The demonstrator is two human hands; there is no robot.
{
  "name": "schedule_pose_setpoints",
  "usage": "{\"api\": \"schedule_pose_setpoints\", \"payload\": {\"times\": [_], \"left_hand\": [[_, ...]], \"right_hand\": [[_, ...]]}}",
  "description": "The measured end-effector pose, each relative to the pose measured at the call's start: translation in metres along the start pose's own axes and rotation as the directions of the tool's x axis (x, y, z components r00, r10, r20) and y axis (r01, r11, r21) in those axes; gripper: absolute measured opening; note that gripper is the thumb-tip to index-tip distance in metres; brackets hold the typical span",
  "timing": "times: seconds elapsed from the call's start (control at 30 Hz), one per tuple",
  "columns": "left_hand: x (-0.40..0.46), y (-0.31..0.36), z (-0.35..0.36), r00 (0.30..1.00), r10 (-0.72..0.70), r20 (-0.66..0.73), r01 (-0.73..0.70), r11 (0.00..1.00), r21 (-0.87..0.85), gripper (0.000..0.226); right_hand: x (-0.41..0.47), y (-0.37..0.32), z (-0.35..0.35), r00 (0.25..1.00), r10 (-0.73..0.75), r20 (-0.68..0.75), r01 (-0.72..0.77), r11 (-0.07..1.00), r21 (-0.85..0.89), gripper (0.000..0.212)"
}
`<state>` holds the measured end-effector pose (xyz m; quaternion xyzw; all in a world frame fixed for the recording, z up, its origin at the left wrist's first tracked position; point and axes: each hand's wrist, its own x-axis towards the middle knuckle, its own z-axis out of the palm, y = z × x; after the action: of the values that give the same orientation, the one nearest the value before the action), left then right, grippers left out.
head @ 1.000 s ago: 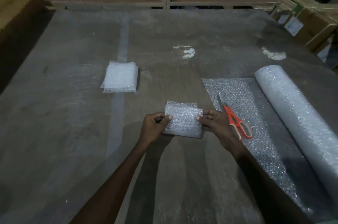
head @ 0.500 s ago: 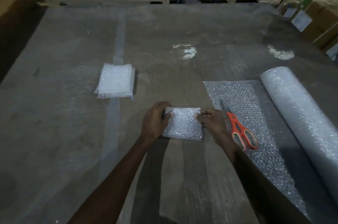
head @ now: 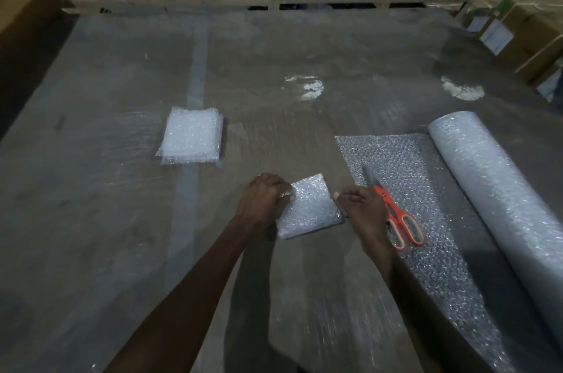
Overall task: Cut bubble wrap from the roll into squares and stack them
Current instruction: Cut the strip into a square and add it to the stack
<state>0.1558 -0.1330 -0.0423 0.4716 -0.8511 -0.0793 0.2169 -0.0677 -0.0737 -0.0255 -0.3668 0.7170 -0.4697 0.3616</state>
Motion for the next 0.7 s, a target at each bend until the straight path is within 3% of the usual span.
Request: {"api": "schedule_pose_setpoints", "payload": {"times": [0.1, 0.33, 0.4, 0.47, 0.57, 0.63, 0.7], "left_hand": [[-0.015, 0.006, 0.0, 0.997, -0.071, -0.042, 0.073, 0.997, 0.039, 0.023], [-0.047, 0.039, -0.002, 0.96, -0.28, -0.034, 0.281, 0.945, 0.17, 0.027], [-0.055, 0.047, 0.0, 0.941, -0.336, -0.051, 0.339, 0.922, 0.188, 0.028], [-0.059, 0.054, 0.002, 0.922, -0.384, -0.04, 0.385, 0.904, 0.188, 0.03], [-0.065, 0.062, 0.001, 0.909, -0.417, -0.024, 0.416, 0.898, 0.142, 0.028], [-0.067, 0.065, 0.001, 0.902, -0.432, -0.031, 0.432, 0.894, 0.117, 0.025], [-0.069, 0.069, -0.002, 0.891, -0.452, -0.041, 0.453, 0.886, 0.098, 0.02]], "right_hand": [[-0.018, 0.008, -0.006, 0.996, -0.044, -0.073, 0.045, 0.999, 0.008, 0.014], [-0.032, 0.009, -0.002, 0.999, 0.023, -0.04, -0.025, 0.998, -0.051, 0.027], [-0.037, 0.008, -0.002, 0.999, 0.03, -0.027, -0.032, 0.996, -0.085, 0.039], [-0.041, 0.007, -0.003, 0.999, 0.032, 0.017, -0.029, 0.986, -0.165, 0.049], [-0.04, 0.005, -0.005, 0.99, 0.064, 0.123, -0.036, 0.975, -0.218, 0.048], [-0.033, 0.004, -0.004, 0.977, 0.106, 0.184, -0.069, 0.978, -0.197, 0.051], [-0.025, 0.002, -0.003, 0.952, 0.14, 0.272, -0.107, 0.985, -0.135, 0.041]]}}
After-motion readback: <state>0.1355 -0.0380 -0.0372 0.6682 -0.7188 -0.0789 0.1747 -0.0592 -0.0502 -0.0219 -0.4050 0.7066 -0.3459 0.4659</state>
